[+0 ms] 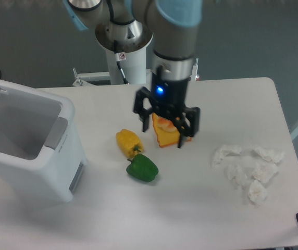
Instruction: Place the square bread in the trash can
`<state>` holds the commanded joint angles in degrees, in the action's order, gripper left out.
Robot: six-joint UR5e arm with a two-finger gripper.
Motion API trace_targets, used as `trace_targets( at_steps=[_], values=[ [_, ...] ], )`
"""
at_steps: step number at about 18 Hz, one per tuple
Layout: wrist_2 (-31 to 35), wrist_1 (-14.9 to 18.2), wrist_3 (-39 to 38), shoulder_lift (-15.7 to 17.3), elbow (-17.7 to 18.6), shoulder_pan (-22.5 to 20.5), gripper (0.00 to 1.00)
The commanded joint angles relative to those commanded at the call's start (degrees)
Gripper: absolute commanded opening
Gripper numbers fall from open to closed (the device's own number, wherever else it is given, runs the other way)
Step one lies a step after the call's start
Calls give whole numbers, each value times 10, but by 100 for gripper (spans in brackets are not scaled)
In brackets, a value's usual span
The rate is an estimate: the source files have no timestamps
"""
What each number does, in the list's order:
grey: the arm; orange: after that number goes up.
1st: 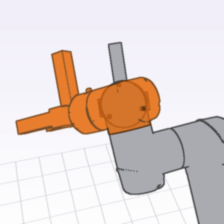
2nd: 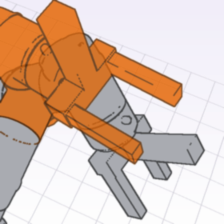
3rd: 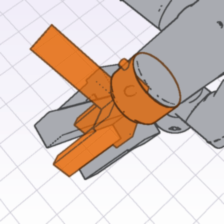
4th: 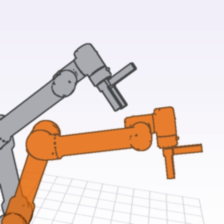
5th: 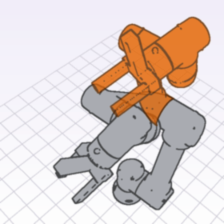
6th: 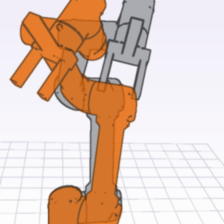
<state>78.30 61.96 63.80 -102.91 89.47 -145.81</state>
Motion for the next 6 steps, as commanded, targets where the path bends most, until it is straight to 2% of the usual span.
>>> trace_targets(
  at_steps=[4,6],
  values=[
    [4,5,7,-29,4,-10,100],
    [26,6,7,-42,4,-11,100]
  ],
)
